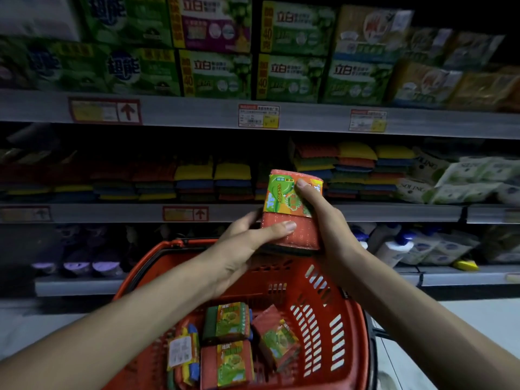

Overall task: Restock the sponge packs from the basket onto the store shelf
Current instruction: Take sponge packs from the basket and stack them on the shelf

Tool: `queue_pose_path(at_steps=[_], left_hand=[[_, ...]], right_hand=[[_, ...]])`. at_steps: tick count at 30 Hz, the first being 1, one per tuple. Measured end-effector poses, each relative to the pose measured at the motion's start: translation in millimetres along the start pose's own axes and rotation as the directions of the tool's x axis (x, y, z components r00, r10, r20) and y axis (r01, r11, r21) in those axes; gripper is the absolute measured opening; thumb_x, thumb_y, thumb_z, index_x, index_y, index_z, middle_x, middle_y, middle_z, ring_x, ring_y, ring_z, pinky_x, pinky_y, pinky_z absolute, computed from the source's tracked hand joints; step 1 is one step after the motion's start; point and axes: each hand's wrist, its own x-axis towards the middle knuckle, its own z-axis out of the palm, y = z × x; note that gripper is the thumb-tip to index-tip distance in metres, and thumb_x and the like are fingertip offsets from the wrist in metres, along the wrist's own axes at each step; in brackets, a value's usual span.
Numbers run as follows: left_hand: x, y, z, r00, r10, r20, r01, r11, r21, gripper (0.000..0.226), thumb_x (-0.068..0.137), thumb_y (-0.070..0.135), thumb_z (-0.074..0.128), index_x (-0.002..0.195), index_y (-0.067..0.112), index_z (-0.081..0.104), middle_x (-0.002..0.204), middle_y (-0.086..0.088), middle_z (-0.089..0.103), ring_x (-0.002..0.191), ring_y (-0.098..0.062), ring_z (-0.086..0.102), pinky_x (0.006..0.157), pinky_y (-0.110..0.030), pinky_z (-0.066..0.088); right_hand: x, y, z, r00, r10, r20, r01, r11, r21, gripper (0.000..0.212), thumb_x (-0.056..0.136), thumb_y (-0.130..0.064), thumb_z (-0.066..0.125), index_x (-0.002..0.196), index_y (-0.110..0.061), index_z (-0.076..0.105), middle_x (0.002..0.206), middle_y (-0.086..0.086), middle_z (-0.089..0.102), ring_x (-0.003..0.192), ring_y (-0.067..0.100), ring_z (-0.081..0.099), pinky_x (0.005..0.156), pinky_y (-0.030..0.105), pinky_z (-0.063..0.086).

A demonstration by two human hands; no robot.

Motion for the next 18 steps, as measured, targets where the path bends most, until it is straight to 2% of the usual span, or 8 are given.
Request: queue_pose_path(at_steps=[3,6,10,12,15,18], left_hand=[[-0.1,2.7,1.2,1.0,0.009,-0.025,-0.009,1.0,-0.008,0.059,0.076,0.036,0.086,0.13,0.025,0.064,0.115,-0.005,0.077,0.108,-0.025,0.073,0.102,-0.048,0.054],[-0.1,6.5,3.3,0.999,0.022,-0.045,-0.023,1.0,-0.01,0.061,0.073,0.04,0.086,0.128,0.025,0.066,0.114,-0.004,0.077,0.108,-0.024,0.073,0.103,-0.048,0.054],[-3.7,9.4,6.7,0.997,0.028,-0.067,-0.032,0.998,-0.058,0.057,0.077,0.045,0.078,0.129,0.023,0.066,0.114,-0.003,0.077,0.106,-0.02,0.074,0.09,-0.039,0.059],[-5.5,9.6,6.5,0.996,0.011,-0.093,-0.02,0.995,-0.101,0.052,0.081,0.042,0.077,0.127,0.019,0.067,0.116,-0.006,0.076,0.108,-0.022,0.073,0.089,-0.042,0.06],[-4.1,9.1,0.9,0.986,-0.002,-0.168,-0.023,0.989,-0.147,0.053,0.076,0.038,0.082,0.121,0.012,0.07,0.115,-0.01,0.076,0.11,-0.024,0.072,0.086,-0.041,0.061],[0.1,9.3,-3.8,0.974,-0.015,-0.225,-0.029,0.982,-0.187,0.058,0.068,0.036,0.084,0.117,0.007,0.072,0.108,-0.012,0.078,0.109,-0.027,0.072,0.086,-0.038,0.06]], right_hand=[[1.7,-3.0,2.6,1.0,-0.01,-0.011,0.01,1.0,-0.005,0.057,0.084,-0.055,0.074,0.115,-0.008,0.076,0.107,0.019,0.077,0.101,0.039,0.075,0.099,0.056,0.055],[4.4,-4.9,4.4,1.0,0.002,-0.005,-0.002,1.0,0.007,0.058,0.083,-0.057,0.074,0.115,-0.009,0.076,0.109,0.019,0.077,0.103,0.039,0.074,0.099,0.056,0.055],[9.4,-6.0,6.1,1.0,0.017,0.013,-0.018,1.0,0.017,0.061,0.081,-0.061,0.074,0.118,-0.012,0.076,0.113,0.019,0.076,0.107,0.039,0.073,0.1,0.056,0.055],[12.8,-9.1,6.5,1.0,0.003,0.005,-0.003,0.999,0.043,0.06,0.083,-0.06,0.073,0.119,-0.012,0.076,0.114,0.019,0.076,0.107,0.038,0.073,0.099,0.054,0.055],[16.5,-15.9,8.9,0.999,-0.032,0.015,0.031,0.998,0.047,0.058,0.086,-0.058,0.07,0.122,-0.012,0.073,0.116,0.018,0.075,0.106,0.035,0.073,0.097,0.049,0.057],[18.7,-17.3,12.8,0.998,-0.002,0.068,0.003,1.0,-0.014,0.066,0.083,-0.065,0.068,0.126,-0.014,0.071,0.117,0.017,0.075,0.11,0.037,0.072,0.099,0.046,0.055]])
